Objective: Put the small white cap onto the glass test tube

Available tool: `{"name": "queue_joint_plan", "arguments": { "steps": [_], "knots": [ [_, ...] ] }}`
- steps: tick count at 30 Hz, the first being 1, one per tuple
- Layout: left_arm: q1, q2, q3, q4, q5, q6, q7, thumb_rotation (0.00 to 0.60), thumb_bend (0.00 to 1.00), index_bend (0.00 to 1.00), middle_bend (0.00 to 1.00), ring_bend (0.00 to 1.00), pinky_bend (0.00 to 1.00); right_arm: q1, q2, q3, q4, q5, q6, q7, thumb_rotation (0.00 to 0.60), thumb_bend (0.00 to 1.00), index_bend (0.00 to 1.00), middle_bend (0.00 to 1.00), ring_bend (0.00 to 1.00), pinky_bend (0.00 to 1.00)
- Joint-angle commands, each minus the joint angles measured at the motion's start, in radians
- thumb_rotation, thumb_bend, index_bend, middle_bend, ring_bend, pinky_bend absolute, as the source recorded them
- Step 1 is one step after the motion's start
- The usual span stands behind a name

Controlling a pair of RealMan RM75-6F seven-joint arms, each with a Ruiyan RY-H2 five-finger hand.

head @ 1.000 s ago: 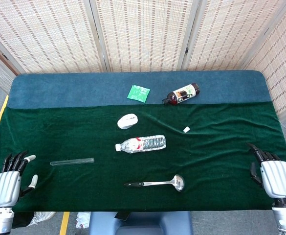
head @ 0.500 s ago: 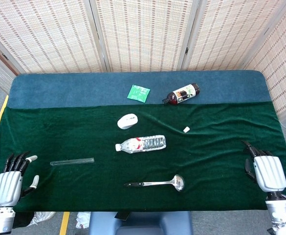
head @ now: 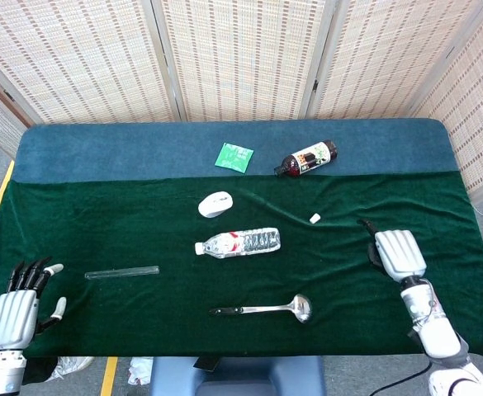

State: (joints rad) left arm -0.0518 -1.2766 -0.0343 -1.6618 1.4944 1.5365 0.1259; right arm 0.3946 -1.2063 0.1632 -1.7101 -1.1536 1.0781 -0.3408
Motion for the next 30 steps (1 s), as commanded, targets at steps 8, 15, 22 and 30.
{"name": "queue_joint_plan", "arguments": {
  "steps": [8, 15, 22, 30],
  "knots": [
    [0.004, 0.002, -0.001, -0.011, -0.009, -0.002, 0.016, 0.6, 0.43, 0.27, 0.15, 0.12, 0.0, 0.22, -0.141, 0.049, 0.233, 0.311, -0.265, -0.103, 0.6, 0.81, 0.19, 0.99, 1.0, 1.0],
    [0.002, 0.001, -0.002, -0.013, -0.015, -0.009, 0.021, 0.6, 0.43, 0.27, 0.15, 0.12, 0.0, 0.302, -0.209, 0.032, 0.344, 0.421, -0.342, -0.131, 0.6, 0.82, 0.19, 1.0, 1.0, 1.0],
    [-0.001, 0.001, -0.003, -0.01, -0.015, -0.016, 0.014, 0.6, 0.43, 0.27, 0.15, 0.12, 0.0, 0.372, -0.263, 0.008, 0.423, 0.503, -0.388, -0.159, 0.6, 0.82, 0.19, 1.0, 1.0, 1.0],
    [0.002, 0.004, -0.002, -0.007, -0.021, -0.018, 0.011, 0.6, 0.43, 0.27, 0.15, 0.12, 0.0, 0.419, -0.297, -0.016, 0.465, 0.551, -0.394, -0.173, 0.6, 0.82, 0.19, 1.0, 1.0, 1.0]
  ]
}}
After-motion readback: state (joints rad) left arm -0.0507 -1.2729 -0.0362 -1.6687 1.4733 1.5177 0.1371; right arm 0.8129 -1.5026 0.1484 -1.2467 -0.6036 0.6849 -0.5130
